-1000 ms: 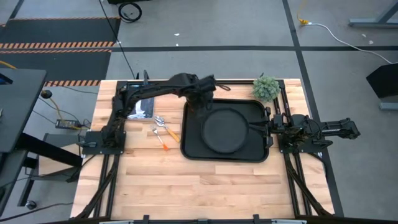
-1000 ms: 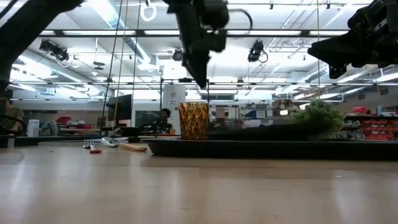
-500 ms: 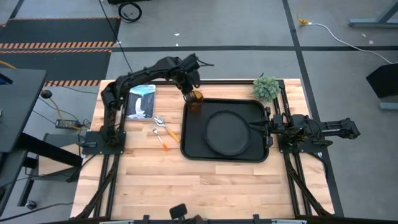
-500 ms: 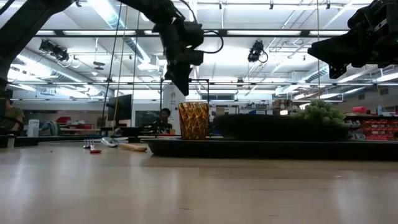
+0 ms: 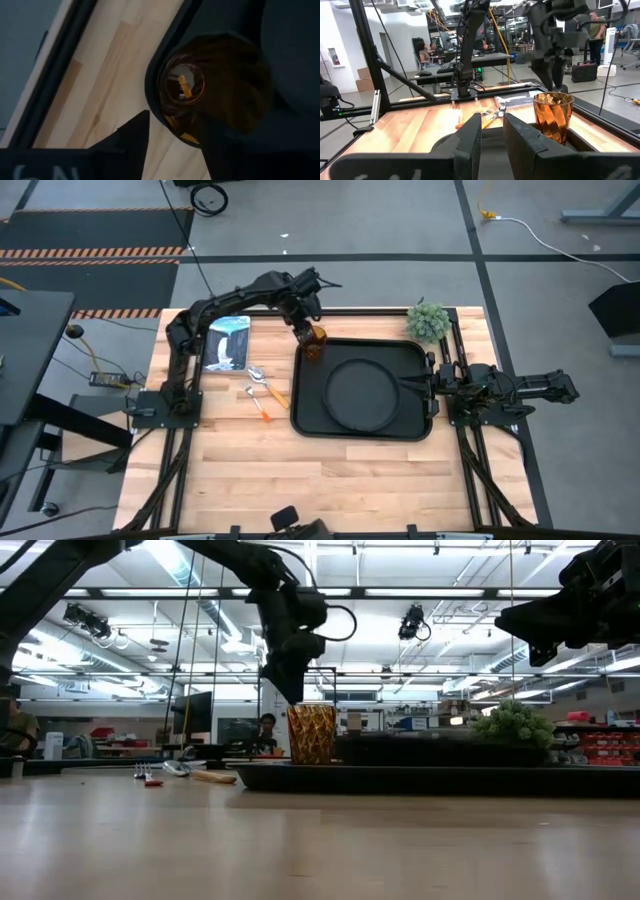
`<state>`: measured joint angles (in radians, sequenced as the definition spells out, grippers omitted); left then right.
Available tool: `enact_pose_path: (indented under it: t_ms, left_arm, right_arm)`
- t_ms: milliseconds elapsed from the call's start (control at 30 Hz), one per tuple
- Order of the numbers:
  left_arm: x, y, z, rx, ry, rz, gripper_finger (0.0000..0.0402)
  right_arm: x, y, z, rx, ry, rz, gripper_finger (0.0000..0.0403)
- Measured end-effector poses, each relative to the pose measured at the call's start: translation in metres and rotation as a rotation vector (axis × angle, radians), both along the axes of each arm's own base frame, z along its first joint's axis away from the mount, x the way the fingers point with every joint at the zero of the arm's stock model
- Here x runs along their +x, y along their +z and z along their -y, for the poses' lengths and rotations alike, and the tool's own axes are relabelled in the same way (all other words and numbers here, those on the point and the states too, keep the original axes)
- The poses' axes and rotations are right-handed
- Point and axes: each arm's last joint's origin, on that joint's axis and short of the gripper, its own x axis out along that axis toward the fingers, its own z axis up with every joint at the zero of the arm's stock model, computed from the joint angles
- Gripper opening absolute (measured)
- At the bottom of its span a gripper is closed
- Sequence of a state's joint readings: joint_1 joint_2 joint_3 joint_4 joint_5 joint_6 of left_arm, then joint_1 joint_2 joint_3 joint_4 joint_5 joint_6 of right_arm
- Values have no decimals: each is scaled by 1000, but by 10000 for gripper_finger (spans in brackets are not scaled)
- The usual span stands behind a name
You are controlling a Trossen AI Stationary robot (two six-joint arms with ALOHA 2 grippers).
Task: Pick and place plate/cup/fork/spoon on tray
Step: Move the orange cup to the top right of the black table tray
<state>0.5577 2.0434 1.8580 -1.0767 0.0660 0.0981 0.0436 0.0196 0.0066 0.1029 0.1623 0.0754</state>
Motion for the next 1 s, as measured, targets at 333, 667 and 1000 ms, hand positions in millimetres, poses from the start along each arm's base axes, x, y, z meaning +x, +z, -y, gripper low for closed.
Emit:
enact_pose_path:
  t_ms: [333,667,1000]
  left_arm:
    - [3,-12,-3,-1,11,-42,171]
    - [2,-13,-2,-10,11,-57,86]
    - [2,-13,-1,-17,29,-56,19]
  right_arm:
    - [0,0,0,0,0,0,88]
    - [0,0,0,0,0,0,88]
    - [0,0,0,0,0,0,88]
